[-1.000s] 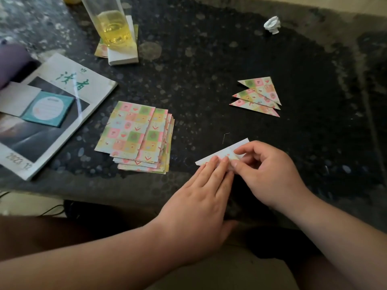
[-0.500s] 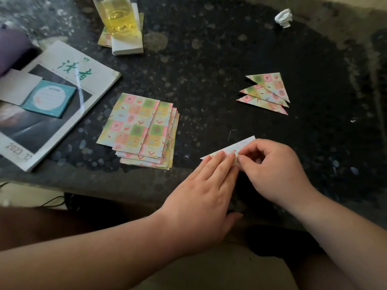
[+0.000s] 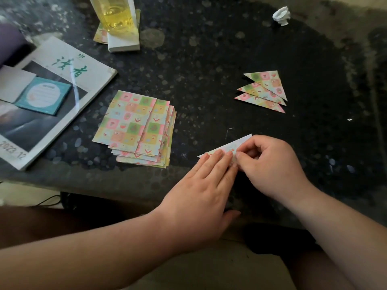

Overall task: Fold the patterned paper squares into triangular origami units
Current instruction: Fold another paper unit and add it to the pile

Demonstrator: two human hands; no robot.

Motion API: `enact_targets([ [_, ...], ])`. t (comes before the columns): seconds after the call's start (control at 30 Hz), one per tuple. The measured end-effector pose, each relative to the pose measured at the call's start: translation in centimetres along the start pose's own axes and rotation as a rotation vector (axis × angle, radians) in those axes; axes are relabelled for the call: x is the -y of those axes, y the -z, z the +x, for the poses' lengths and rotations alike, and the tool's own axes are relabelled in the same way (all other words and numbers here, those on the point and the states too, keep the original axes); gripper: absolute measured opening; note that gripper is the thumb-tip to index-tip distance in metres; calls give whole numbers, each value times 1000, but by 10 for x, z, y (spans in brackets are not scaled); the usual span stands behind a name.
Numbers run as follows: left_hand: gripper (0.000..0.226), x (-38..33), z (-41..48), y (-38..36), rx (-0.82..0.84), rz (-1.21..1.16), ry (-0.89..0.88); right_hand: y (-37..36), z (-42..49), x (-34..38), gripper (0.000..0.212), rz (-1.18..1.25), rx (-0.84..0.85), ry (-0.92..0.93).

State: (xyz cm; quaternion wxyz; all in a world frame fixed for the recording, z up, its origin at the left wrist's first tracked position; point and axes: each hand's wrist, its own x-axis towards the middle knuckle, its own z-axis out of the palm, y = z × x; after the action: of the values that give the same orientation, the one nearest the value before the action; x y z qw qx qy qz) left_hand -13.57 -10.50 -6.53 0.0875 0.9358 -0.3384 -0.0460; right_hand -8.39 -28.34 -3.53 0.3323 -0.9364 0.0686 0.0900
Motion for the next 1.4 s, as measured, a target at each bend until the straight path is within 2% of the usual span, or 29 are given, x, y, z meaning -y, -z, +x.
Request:
enact_targets([
  [1.4, 82, -5, -2, -2, -41, 13, 36, 0, 1, 2, 13, -10, 0, -16],
])
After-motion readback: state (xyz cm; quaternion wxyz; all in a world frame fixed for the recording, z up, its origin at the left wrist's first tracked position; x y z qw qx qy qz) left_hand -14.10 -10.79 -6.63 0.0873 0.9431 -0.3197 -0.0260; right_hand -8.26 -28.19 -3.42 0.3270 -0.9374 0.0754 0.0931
